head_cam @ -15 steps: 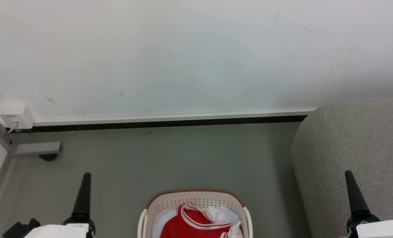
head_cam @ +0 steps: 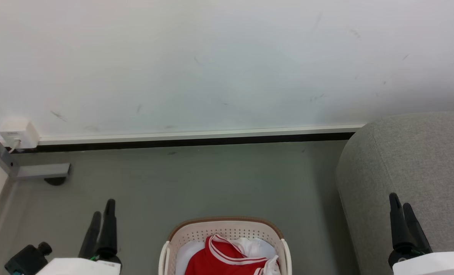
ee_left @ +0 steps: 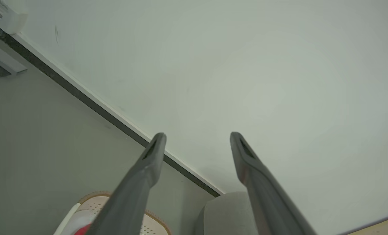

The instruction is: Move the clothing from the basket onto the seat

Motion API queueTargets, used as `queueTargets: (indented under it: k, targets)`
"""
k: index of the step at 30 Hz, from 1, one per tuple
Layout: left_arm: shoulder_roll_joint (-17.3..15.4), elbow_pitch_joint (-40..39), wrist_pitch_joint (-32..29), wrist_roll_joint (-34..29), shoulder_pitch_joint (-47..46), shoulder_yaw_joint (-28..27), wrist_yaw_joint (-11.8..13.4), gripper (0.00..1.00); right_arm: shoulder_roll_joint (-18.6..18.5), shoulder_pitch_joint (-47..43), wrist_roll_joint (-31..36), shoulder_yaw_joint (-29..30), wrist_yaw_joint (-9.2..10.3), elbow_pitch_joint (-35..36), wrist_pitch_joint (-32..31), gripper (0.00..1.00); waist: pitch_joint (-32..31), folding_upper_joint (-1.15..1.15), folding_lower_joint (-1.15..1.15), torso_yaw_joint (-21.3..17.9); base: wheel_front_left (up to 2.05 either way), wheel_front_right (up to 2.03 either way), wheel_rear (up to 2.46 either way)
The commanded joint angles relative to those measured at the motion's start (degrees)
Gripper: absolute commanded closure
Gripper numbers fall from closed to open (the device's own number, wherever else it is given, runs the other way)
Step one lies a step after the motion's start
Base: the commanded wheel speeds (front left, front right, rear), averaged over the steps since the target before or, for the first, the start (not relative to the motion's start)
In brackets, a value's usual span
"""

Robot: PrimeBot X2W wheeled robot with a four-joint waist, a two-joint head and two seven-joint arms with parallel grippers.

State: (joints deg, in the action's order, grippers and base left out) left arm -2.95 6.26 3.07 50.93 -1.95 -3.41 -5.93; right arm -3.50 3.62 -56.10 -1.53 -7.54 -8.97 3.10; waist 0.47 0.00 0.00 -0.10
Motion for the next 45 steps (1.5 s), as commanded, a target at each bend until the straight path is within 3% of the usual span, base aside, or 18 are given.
queueTargets:
  k: [1,15,45]
  targets:
    - [-1.0,-1.2,0.7,-3.3,-0.1,0.3,0.5,0.0,-0.3,0.4,3.5,-0.3,0.03,1.0,0.7,0.0,0.0,0.0,0.0,0.0,0.0,0.0,0.0]
    - [-2.2,-0.1,3.3,-13.9,1.0,2.3,2.0,0.0,0.2,0.1,17.0,-2.0,0.04,-1.0,3.2,0.0,-0.2,0.0,0.0,-0.5,0.0,0.0,0.0]
    - [-2.8,-0.4,7.7,-30.1,1.7,3.8,3.4,0.0,0.5,-0.1,32.7,-4.2,0.07,-0.5,6.9,0.0,0.1,0.0,0.0,-1.3,0.0,0.0,0.0]
